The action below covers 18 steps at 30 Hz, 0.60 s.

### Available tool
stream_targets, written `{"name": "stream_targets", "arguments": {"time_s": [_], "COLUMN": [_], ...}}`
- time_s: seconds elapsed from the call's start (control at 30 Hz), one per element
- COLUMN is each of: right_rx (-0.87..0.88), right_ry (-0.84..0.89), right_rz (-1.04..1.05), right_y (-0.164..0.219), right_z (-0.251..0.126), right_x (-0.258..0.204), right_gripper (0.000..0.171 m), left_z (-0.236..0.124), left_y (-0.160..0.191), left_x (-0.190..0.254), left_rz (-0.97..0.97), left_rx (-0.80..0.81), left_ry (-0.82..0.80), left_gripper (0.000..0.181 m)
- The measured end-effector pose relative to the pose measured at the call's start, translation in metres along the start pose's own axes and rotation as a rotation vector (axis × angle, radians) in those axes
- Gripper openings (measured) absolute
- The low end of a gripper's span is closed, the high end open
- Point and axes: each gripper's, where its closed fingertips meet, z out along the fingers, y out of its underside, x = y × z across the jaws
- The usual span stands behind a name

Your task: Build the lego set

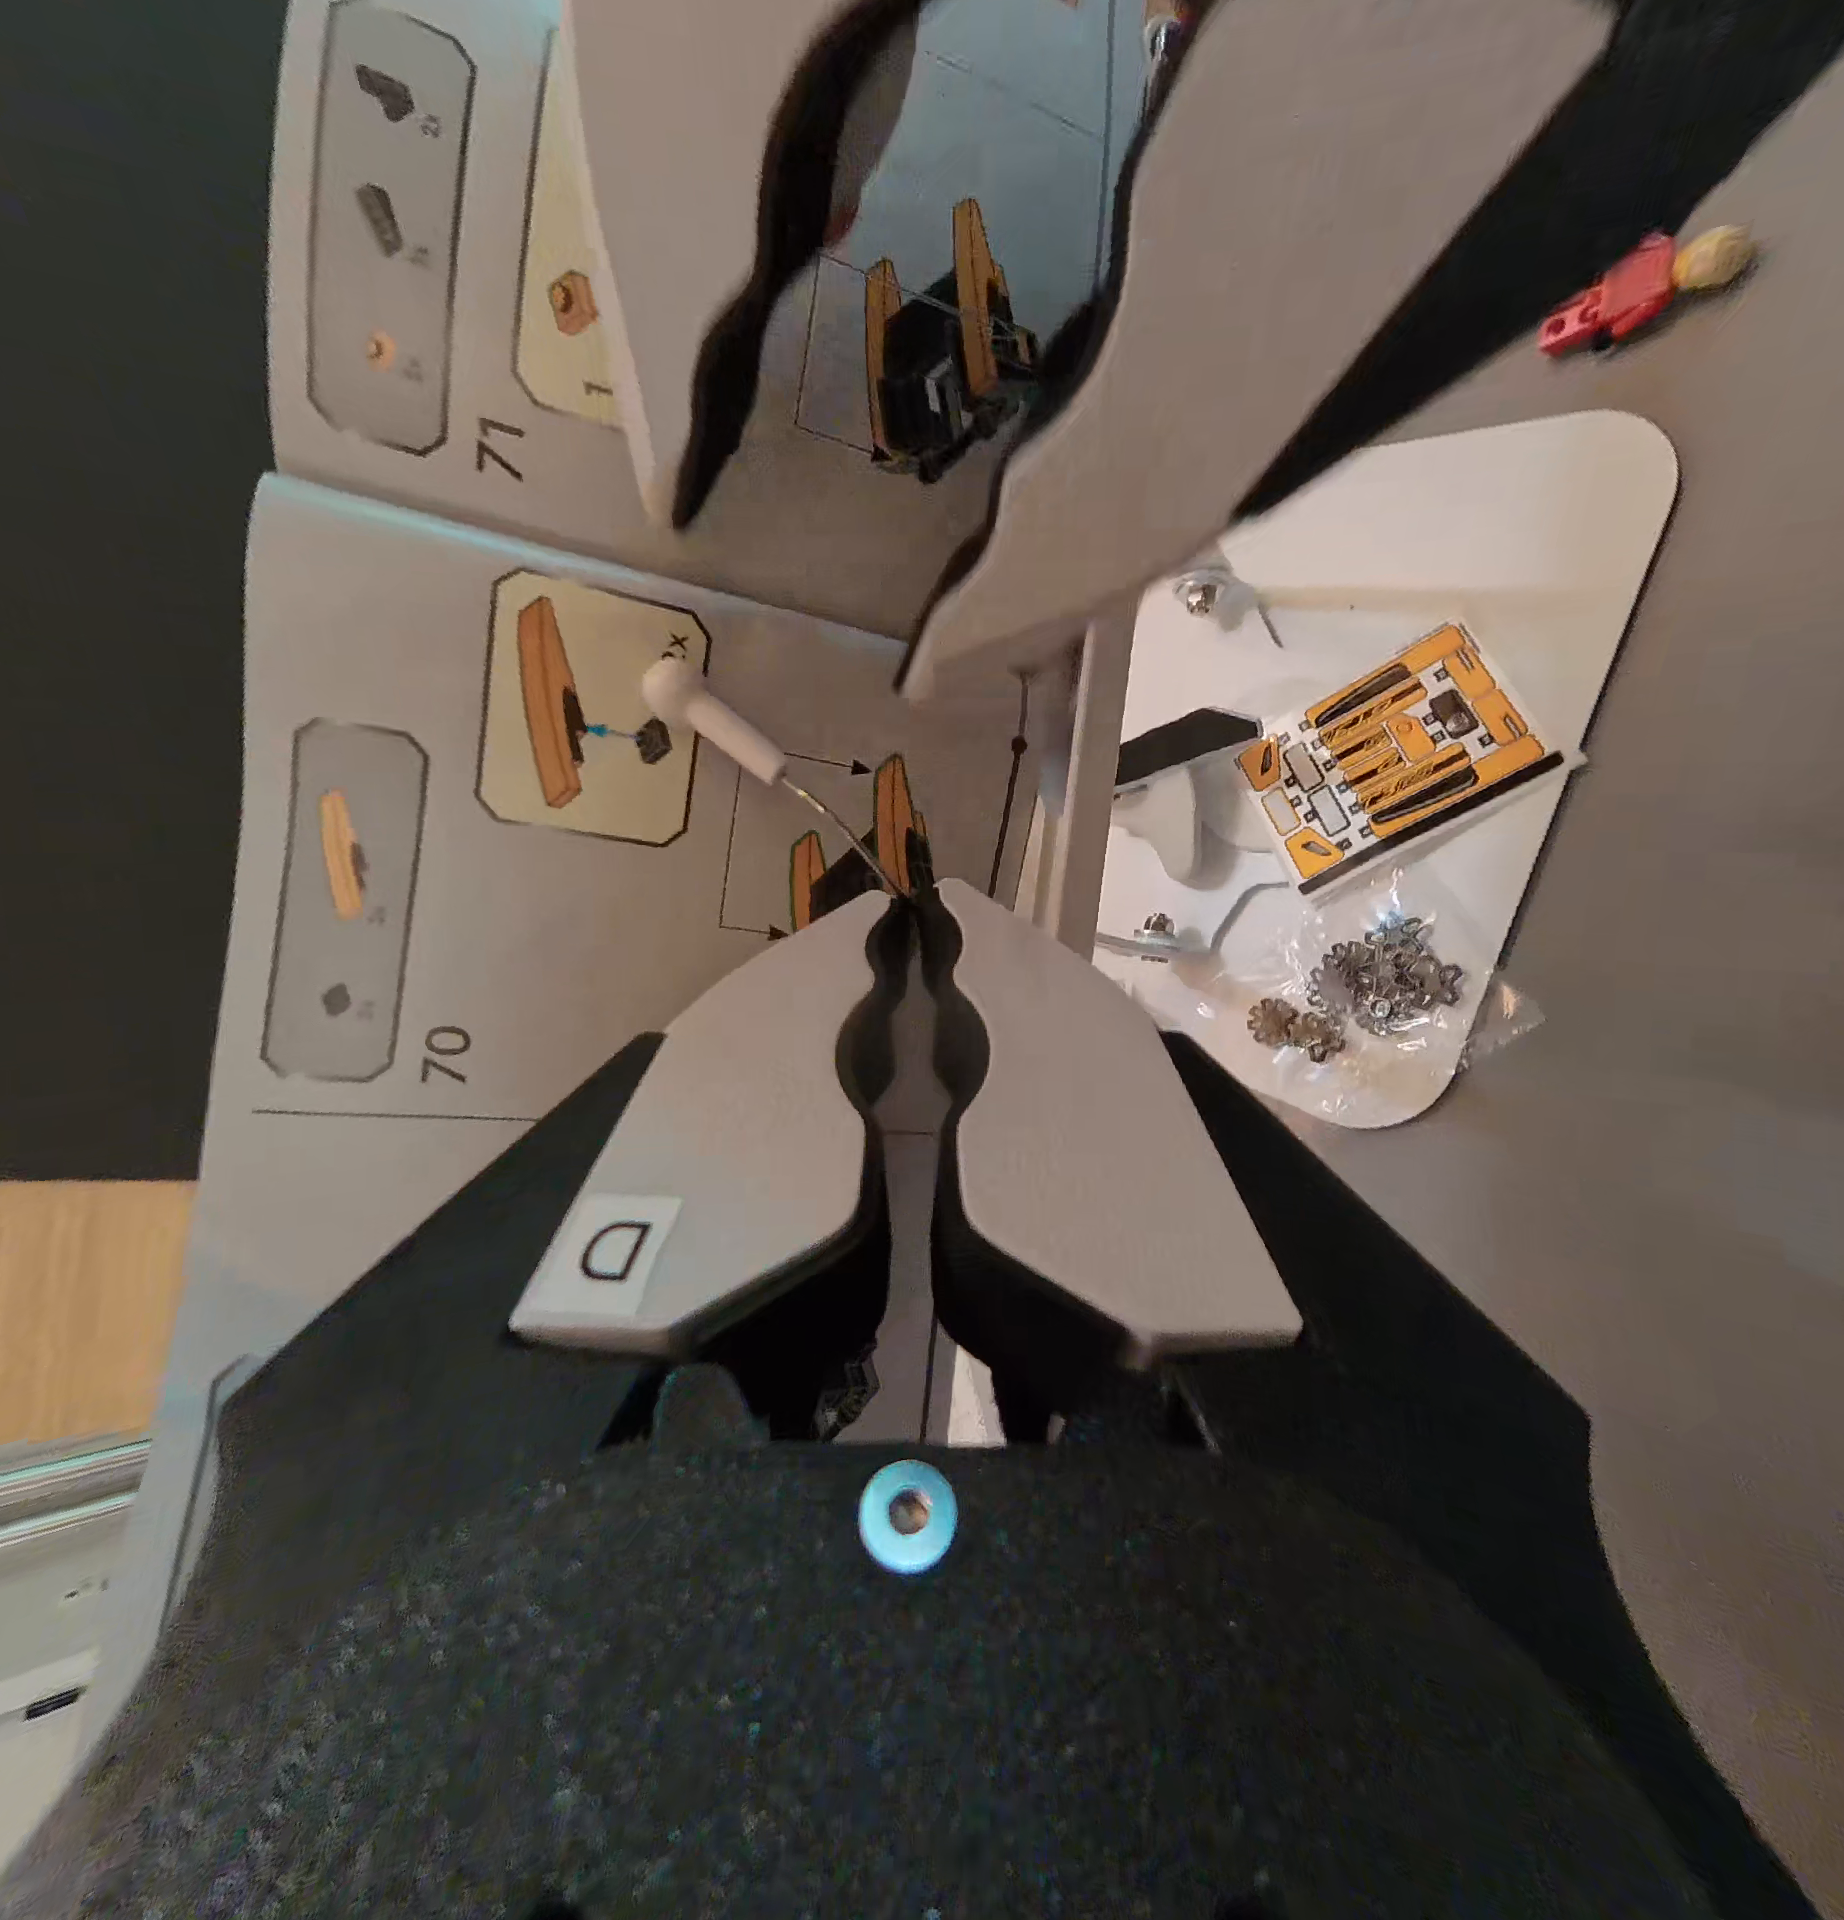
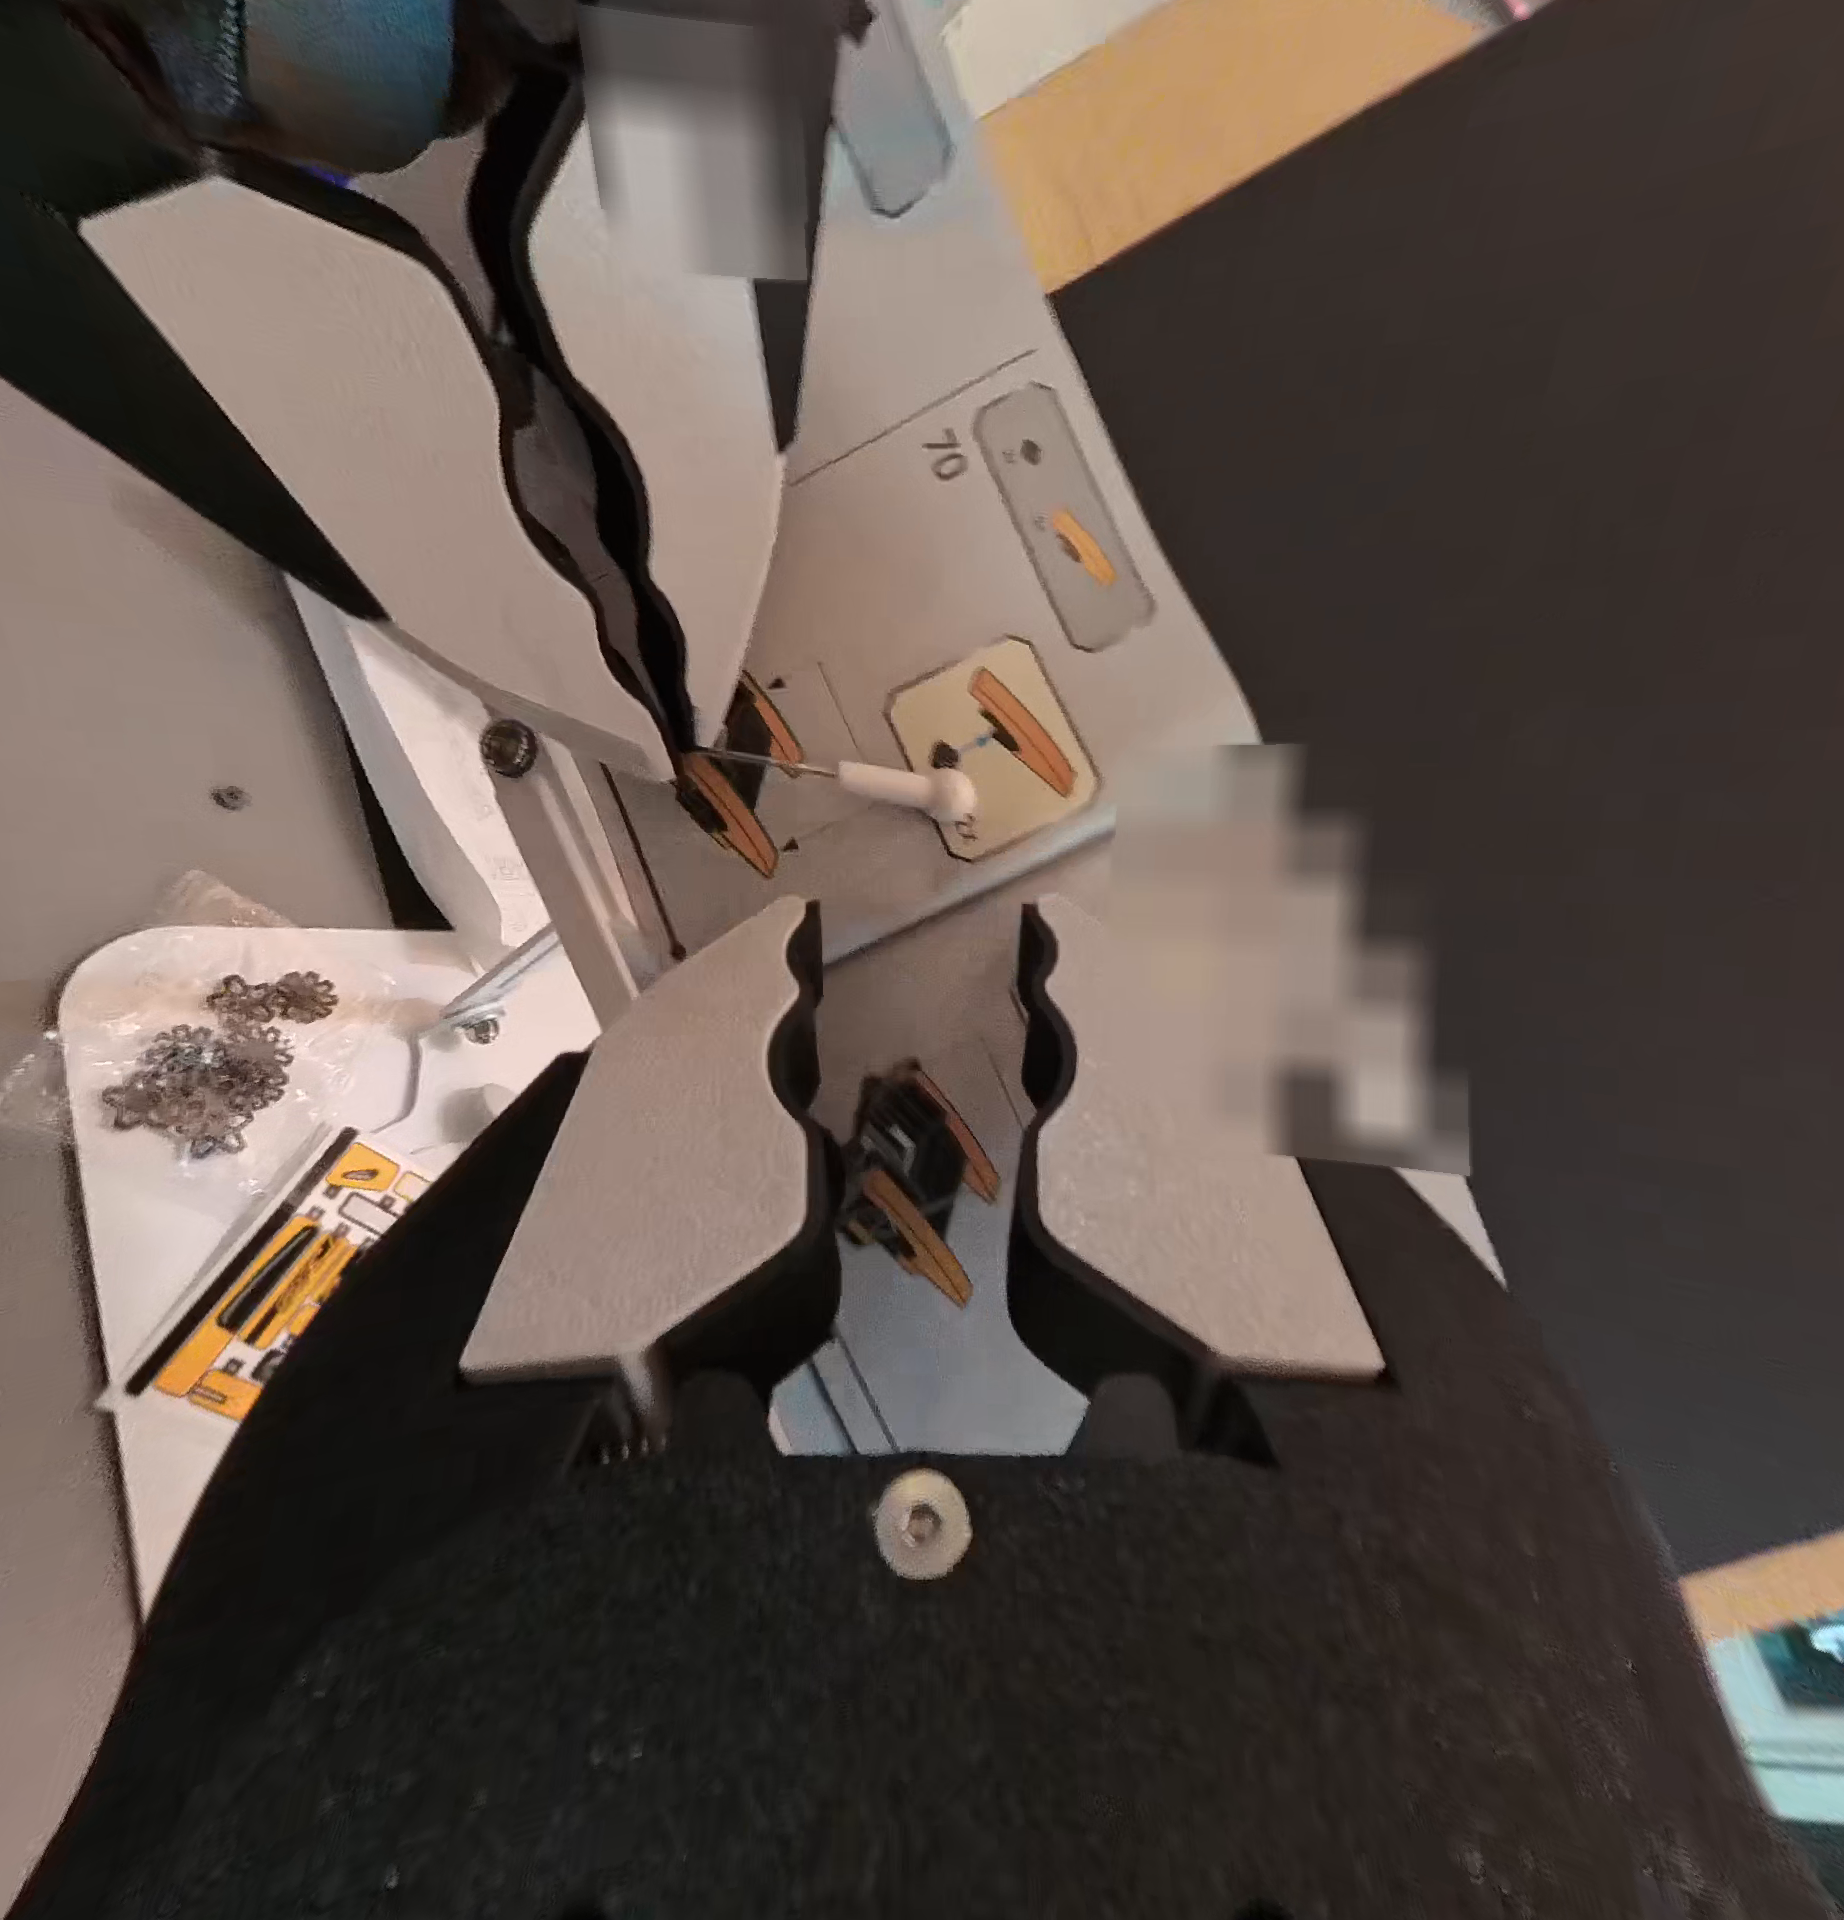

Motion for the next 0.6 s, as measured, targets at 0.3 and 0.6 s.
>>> {"name": "stream_targets", "arguments": {"time_s": [0.3,0.6], "right_rx": [-0.040,-0.182], "right_ry": [-0.074,-0.149], "right_rz": [-0.258,-0.284], "right_y": [-0.009,-0.007], "right_z": [0.008,0.021], "right_x": [0.026,0.033], "right_gripper": [0.027,0.018], "left_z": [0.000,0.006], "left_y": [0.000,-0.005], "left_x": [0.000,0.006], "left_rz": [0.136,0.281], "left_rx": [-0.030,-0.036], "left_ry": [-0.038,-0.058], "left_gripper": [0.003,0.002]}}
